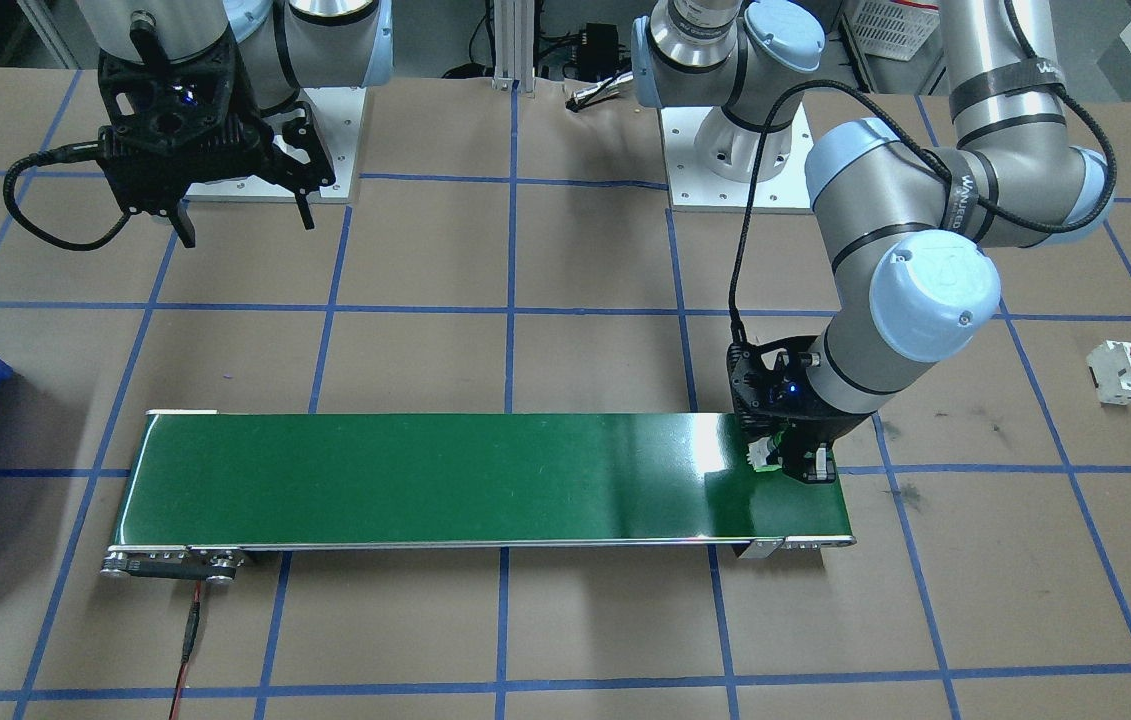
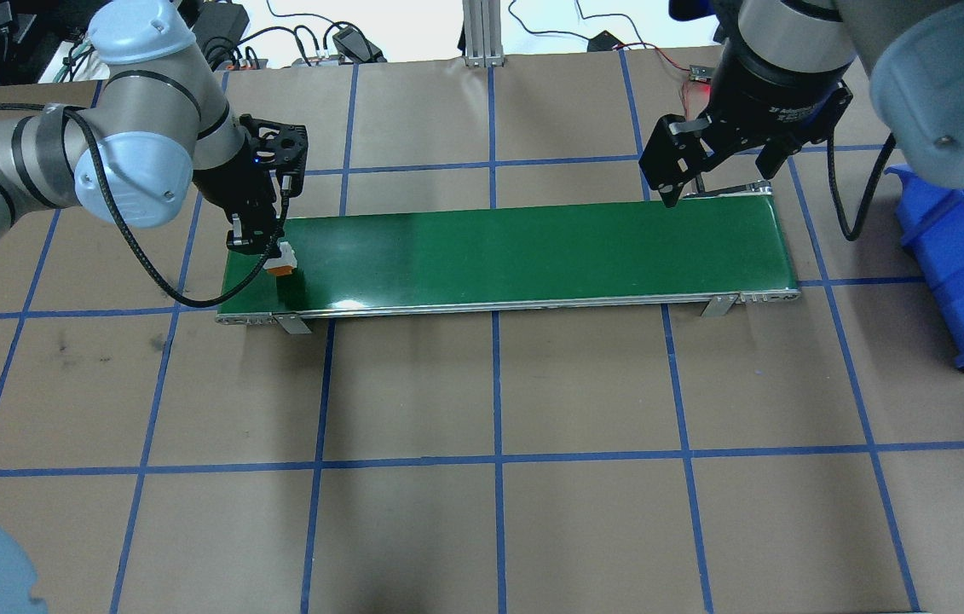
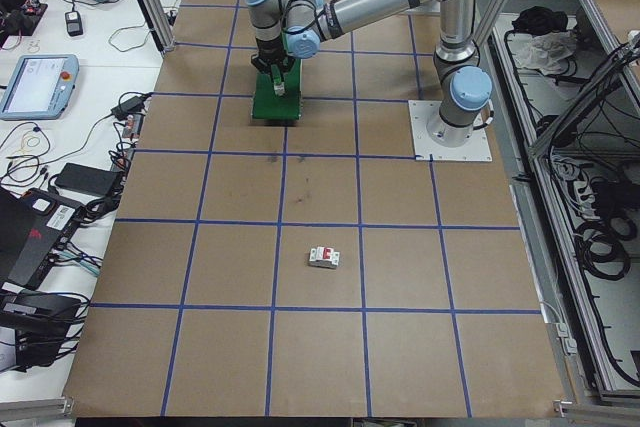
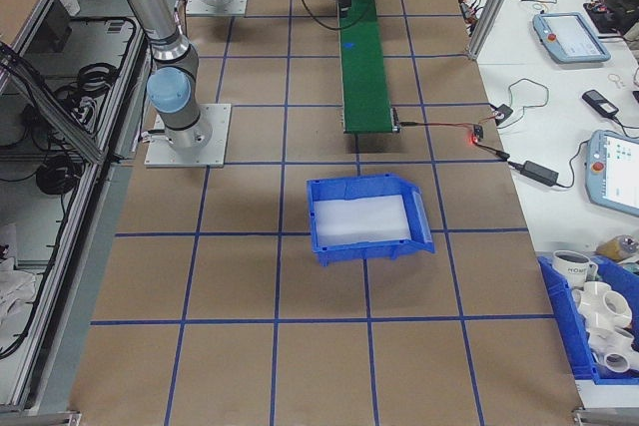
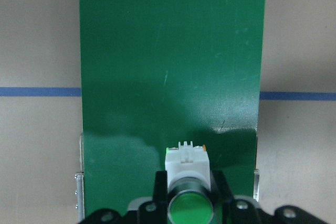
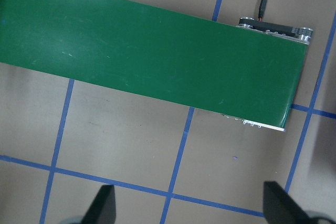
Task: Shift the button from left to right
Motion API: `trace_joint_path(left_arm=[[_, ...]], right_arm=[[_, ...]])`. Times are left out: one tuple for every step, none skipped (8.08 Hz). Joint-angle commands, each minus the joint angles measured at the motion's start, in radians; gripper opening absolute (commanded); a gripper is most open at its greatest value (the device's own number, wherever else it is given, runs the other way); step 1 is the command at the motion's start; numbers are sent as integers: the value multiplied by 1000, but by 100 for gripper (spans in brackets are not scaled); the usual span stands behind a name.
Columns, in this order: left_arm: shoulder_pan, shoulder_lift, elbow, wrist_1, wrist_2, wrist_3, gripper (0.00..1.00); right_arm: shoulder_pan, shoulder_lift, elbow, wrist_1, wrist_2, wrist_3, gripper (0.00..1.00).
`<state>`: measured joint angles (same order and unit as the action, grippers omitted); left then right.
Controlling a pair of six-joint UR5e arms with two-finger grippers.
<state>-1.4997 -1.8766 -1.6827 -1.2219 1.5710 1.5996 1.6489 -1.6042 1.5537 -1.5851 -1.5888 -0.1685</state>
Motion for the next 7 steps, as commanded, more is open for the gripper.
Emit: trace_joint_path(left_arm=[[-2, -1, -19, 33, 0, 2, 91], [-2, -1, -19, 33, 0, 2, 100], [-2, 1, -19, 33, 1, -1, 100], [-2, 1, -17, 33, 0, -1, 100], [-2, 1, -17, 33, 0, -1, 100], [-2, 1, -17, 33, 0, -1, 100], [-2, 1, -17, 33, 0, -4, 100]], right_arm=[[0, 0, 0, -16, -5, 0, 100], [0, 0, 0, -16, -6, 1, 100], [0, 0, 0, -18, -6, 1, 100], [-1, 0, -1, -18, -8, -5, 100], [-1, 0, -1, -18, -19, -3, 100], [-1, 3, 0, -18, -26, -11, 100], [2, 6, 6, -18, -5, -25, 100]])
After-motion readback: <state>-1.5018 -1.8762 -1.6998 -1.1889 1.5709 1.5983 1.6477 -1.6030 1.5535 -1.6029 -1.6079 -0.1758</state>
